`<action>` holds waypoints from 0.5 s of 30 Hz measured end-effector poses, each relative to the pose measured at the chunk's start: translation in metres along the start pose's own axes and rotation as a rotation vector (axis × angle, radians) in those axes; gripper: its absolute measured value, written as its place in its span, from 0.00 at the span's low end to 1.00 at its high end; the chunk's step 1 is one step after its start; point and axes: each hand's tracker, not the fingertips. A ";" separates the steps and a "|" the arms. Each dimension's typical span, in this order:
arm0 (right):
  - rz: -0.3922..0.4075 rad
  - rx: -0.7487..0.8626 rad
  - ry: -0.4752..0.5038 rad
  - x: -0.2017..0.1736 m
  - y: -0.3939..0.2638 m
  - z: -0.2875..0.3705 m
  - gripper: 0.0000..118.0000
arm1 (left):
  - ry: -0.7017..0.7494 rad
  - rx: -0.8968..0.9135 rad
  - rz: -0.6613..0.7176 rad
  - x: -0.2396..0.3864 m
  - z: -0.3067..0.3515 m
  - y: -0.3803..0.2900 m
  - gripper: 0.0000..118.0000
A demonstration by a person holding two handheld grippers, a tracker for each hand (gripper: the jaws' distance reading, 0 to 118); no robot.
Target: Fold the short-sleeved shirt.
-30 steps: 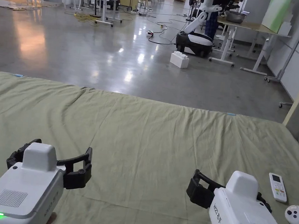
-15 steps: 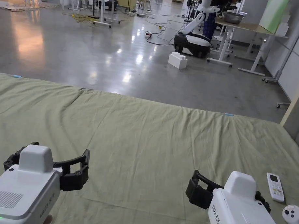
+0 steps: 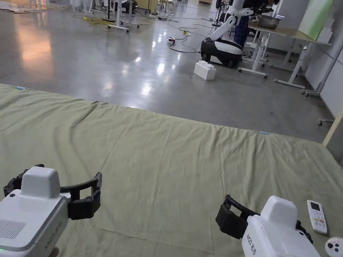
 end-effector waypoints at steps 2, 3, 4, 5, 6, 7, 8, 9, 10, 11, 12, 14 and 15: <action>0.007 0.020 0.011 0.000 -0.002 0.001 1.00 | 0.001 0.002 0.001 0.000 0.000 0.000 0.94; 0.003 0.039 0.011 0.000 -0.004 0.001 1.00 | 0.001 0.003 0.002 -0.001 0.000 0.000 0.94; 0.009 0.049 0.017 0.000 -0.004 0.002 1.00 | -0.003 0.009 0.010 -0.001 0.000 -0.001 0.94; 0.008 0.059 0.016 -0.001 -0.005 0.002 1.00 | -0.007 0.013 0.018 -0.002 0.000 0.000 0.94; 0.012 0.073 0.017 -0.002 -0.006 0.003 1.00 | -0.008 0.015 0.022 -0.002 0.000 0.000 0.94; 0.029 0.097 0.027 -0.003 -0.007 0.004 1.00 | -0.008 0.015 0.021 -0.002 0.000 0.000 0.94; 0.052 0.121 0.030 -0.004 -0.009 0.005 1.00 | -0.004 0.015 0.013 -0.001 0.000 0.000 0.94; 0.077 0.155 0.030 -0.005 -0.010 0.006 1.00 | 0.005 0.015 -0.002 0.000 0.000 -0.001 0.94; 0.086 0.151 0.009 -0.008 -0.011 0.006 1.00 | 0.008 0.018 -0.012 0.000 -0.001 -0.001 0.94; 0.103 0.153 0.002 -0.010 -0.011 0.006 1.00 | 0.009 0.022 -0.017 0.001 -0.001 -0.002 0.94; 0.109 0.166 0.004 -0.012 -0.012 0.007 1.00 | 0.008 0.026 -0.016 0.001 0.000 -0.001 0.94; 0.114 0.198 0.018 -0.011 -0.011 0.009 1.00 | 0.002 0.030 -0.005 0.001 0.000 -0.001 0.94; 0.101 0.195 0.026 -0.009 -0.011 0.008 1.00 | 0.002 0.030 -0.001 0.001 0.000 -0.001 0.94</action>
